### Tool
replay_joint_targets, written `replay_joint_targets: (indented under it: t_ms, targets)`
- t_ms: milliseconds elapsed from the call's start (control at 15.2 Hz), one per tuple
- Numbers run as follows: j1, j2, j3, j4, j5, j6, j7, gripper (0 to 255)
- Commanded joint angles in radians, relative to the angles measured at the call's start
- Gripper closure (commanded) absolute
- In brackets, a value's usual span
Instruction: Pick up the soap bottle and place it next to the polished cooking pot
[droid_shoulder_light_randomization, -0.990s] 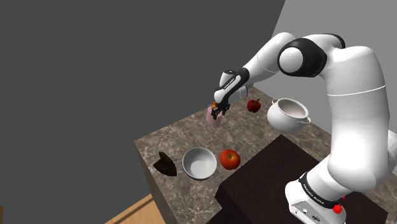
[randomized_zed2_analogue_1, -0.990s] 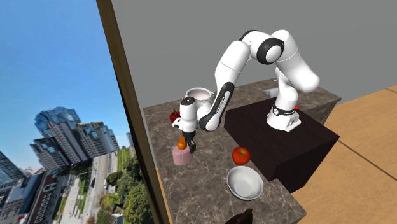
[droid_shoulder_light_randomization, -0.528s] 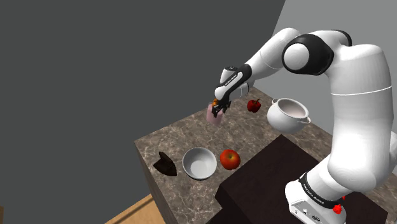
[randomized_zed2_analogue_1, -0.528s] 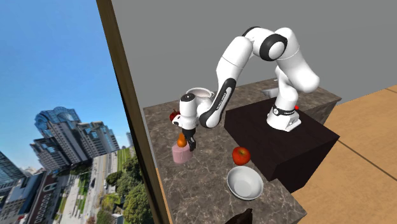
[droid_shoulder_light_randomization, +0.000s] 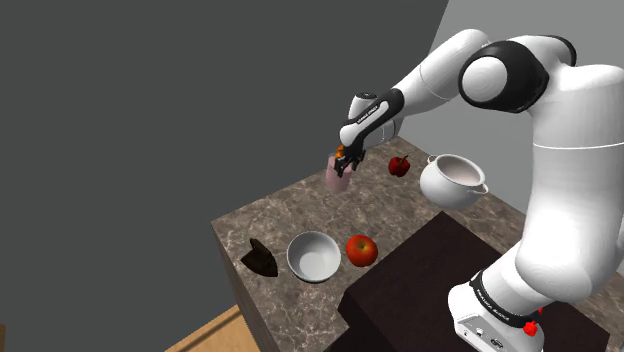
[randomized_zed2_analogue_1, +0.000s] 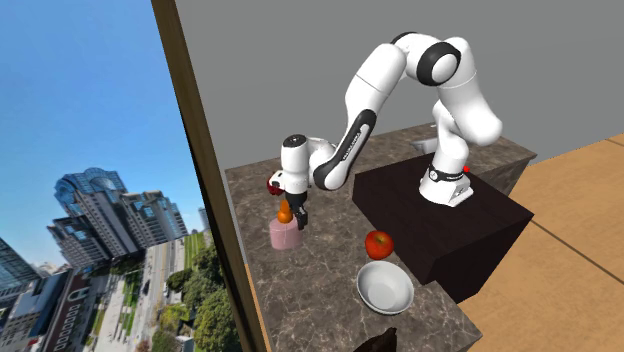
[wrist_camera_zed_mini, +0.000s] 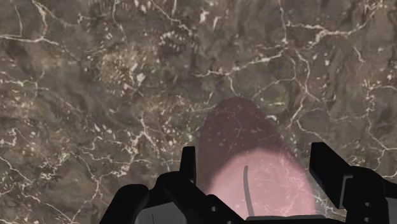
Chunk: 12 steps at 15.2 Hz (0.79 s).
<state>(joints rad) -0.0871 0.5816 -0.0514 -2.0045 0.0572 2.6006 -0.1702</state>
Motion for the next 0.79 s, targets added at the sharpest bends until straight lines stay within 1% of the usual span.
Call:
replay_joint_targets:
  t_ms: [0,726]
  targets:
    - [0.002,-0.023,-0.002,-0.006,-0.002,-0.017,0.002,255]
    - [0.008,-0.142,-0.01,-0.017,-0.013,-0.125,0.009,255]
